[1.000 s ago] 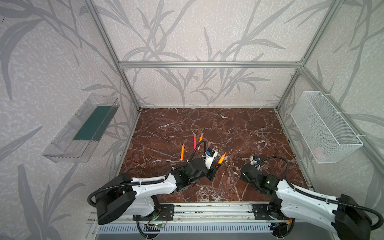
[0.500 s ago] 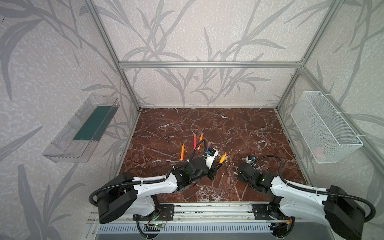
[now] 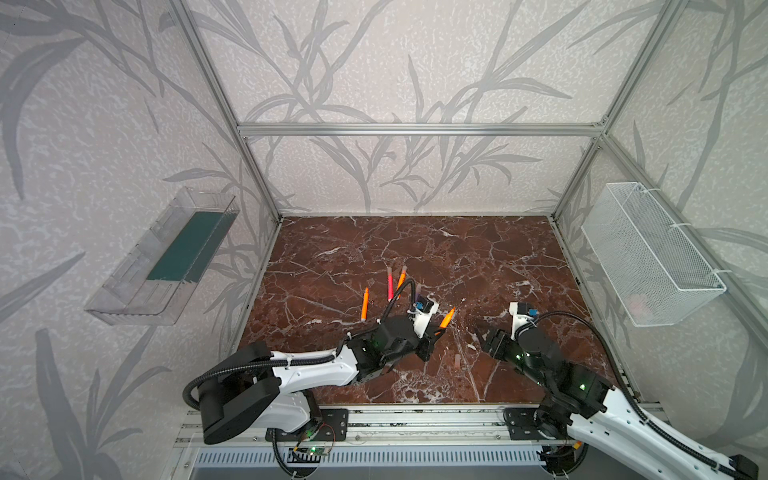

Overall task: Insert the pens into the pen caps
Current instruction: 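Bring the held cap over the orange marker tip with the right gripper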

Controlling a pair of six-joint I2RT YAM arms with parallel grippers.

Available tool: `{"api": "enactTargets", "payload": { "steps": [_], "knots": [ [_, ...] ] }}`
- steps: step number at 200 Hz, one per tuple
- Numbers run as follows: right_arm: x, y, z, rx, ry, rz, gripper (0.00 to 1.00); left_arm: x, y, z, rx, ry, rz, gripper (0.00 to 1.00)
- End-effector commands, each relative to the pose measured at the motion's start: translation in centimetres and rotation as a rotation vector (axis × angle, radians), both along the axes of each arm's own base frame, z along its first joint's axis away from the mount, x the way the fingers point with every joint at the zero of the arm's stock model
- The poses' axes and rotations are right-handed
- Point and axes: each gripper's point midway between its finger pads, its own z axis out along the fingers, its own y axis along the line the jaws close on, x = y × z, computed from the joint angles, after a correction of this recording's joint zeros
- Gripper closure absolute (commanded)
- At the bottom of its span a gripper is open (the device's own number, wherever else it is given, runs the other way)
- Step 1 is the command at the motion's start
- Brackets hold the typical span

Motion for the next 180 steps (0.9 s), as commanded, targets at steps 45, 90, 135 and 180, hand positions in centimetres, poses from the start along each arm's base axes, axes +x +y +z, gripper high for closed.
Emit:
{"api": "enactTargets", "payload": {
  "steps": [45, 90, 135, 180],
  "knots": [
    [0.6, 4.4, 3.8, 0.199, -0.081, 0.132, 0.34, 0.0, -1.5, 2.1, -0.07, -0.021, -0.045, 1.0],
    [2.0, 7.5, 3.7, 0.219, -0.055, 0.177, 0.35, -0.5, -2.2, 2.3, -0.084, -0.017, -0.089, 1.0],
    [2.5, 9.4, 3.8, 0.198, -0.048, 0.191, 0.48, -0.4, -2.3, 2.5, -0.08, -0.025, -0.091, 1.0],
    [2.9, 9.2, 3.5, 0.178, -0.051, 0.165, 0.7, -0.7, -2.6, 2.1, -0.073, -0.017, -0.111, 1.0]
  ]
}}
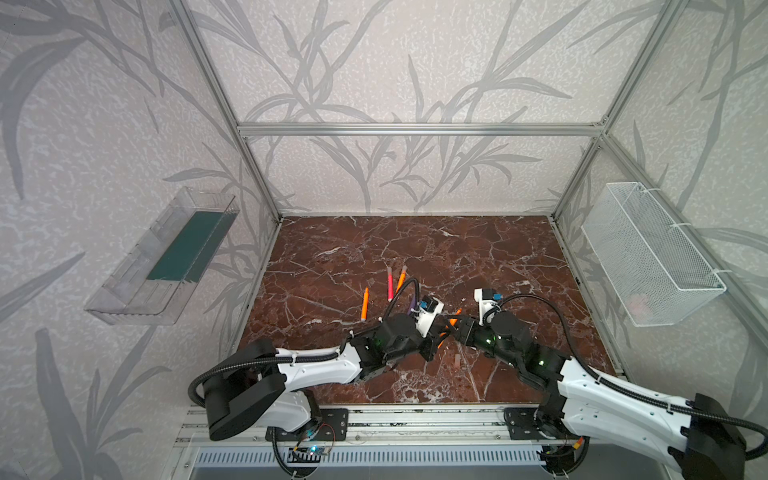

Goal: Insert the pens into the pen caps

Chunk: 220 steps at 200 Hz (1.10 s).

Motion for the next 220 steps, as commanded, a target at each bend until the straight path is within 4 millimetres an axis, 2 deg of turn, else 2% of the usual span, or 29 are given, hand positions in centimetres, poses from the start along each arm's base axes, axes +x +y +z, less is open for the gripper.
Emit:
{"api": "enactTargets", "payload": {
  "steps": [1, 18, 49, 69, 105, 131, 177, 205, 220],
  "knots": [
    [0.6, 0.5, 2.2, 0.044, -0.048, -0.013, 0.71, 0.1, -0.9, 1.3, -0.031, -0.022, -0.029, 1.0],
    [0.6, 0.6, 2.0, 0.04, -0.04, -0.013, 0.78, 0.0, -0.9, 1.2, -0.03, -0.023, -0.032, 1.0],
    [0.5, 0.8, 2.1, 0.053, -0.038, -0.01, 0.89, 0.1, -1.0, 1.3, -0.035, -0.025, -0.025, 0.8],
    [0.2, 1.0, 2.4, 0.059, -0.051, -0.004, 0.91, 0.3, -1.1, 1.1, -0.03, -0.023, -0.022, 0.72],
    [-0.2, 1.6, 2.6, 0.059, -0.064, 0.002, 0.93, 0.6, -1.3, 0.9, -0.029, -0.025, -0.011, 0.66],
    [-0.3, 2.0, 2.2, 0.049, -0.061, 0.005, 0.93, 0.7, -1.3, 1.3, -0.041, -0.032, -0.006, 0.73],
    [-0.2, 2.4, 1.9, 0.027, -0.058, 0.006, 0.94, 0.9, -1.0, 2.1, -0.05, -0.047, 0.007, 0.74],
    [-0.2, 2.5, 2.0, 0.024, -0.064, 0.008, 0.94, 0.9, -1.0, 2.3, -0.054, -0.051, 0.011, 0.92],
    [-0.2, 2.5, 2.0, 0.014, -0.066, 0.006, 0.87, 1.0, -0.9, 2.3, -0.054, -0.05, 0.018, 1.0]
  ]
}}
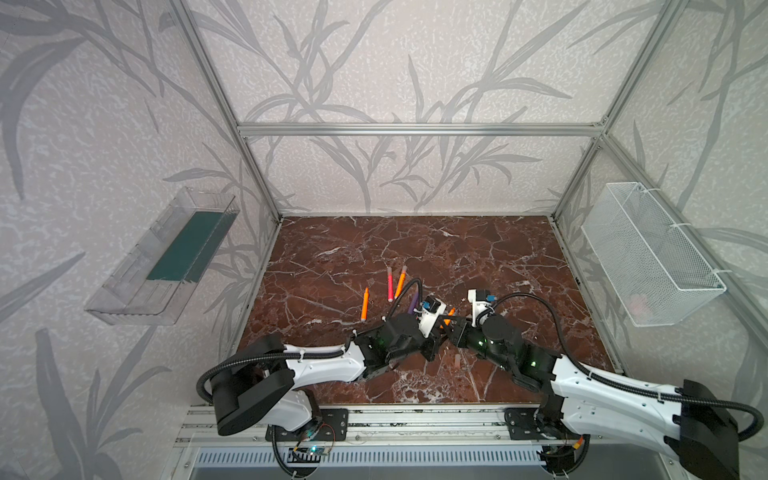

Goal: Insert the pens into the pen caps

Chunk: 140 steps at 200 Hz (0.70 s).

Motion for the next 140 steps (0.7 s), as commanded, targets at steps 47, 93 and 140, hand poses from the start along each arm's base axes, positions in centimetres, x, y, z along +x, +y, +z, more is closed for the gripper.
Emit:
{"api": "enactTargets", "payload": {
  "steps": [47, 93, 140],
  "knots": [
    [0.1, -3.1, 0.2, -0.156, -0.001, -0.093, 0.49, 3.6, 2.8, 0.7, 0.006, -0.033, 0.23, 1.0],
    [-1.0, -8.7, -5.5, -0.381, 0.108, -0.22, 0.45, 6.0, 8.0, -1.2, 0.031, 0.044, 0.395, 1.0],
    [0.1, -10.2, -9.3, -0.432, 0.18, -0.292, 0.45, 5.5, 8.2, -1.2, 0.027, 0.033, 0.378, 1.0]
  ]
}}
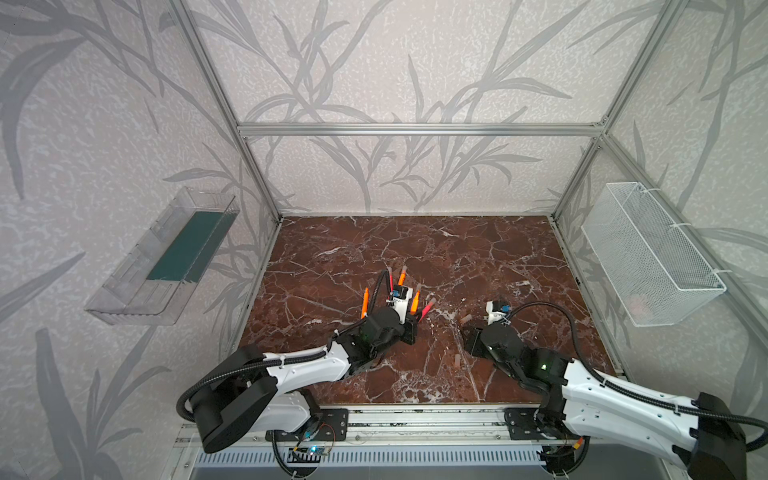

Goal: Insert the pens into the pen caps

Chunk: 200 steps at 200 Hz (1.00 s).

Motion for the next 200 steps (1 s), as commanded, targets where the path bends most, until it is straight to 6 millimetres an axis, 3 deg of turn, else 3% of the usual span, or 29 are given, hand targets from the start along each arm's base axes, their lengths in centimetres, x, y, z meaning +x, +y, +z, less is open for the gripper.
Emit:
{"api": "enactTargets", "payload": {
  "steps": [1, 34, 74, 123, 200],
  "knots": [
    [0.6, -1.5, -2.3, -0.048, 0.036, -0.065, 0.45, -0.1, 0.2, 0.2, -0.013, -0.004, 0.008, 1.0],
    [2.2, -0.5, -4.2, -0.061, 0.074, -0.064, 0.45, -0.5, -0.1, 0.5, -0.027, -0.012, -0.017, 1.0],
    [4.4, -0.7, -4.1, -0.139, 0.05, -0.117, 0.44, -0.8, -0.2, 1.1, -0.042, -0.03, -0.04, 1.0],
    [6.6, 0.2, -5.4, -0.17, 0.079, -0.133, 0.45, -1.5, -0.5, 2.6, -0.085, -0.044, -0.079, 1.0],
    [9.3, 0.9, -7.4, -0.27, 0.115, -0.155, 0.49, -2.2, 1.1, 4.1, -0.092, -0.081, -0.061, 1.0]
  ]
}}
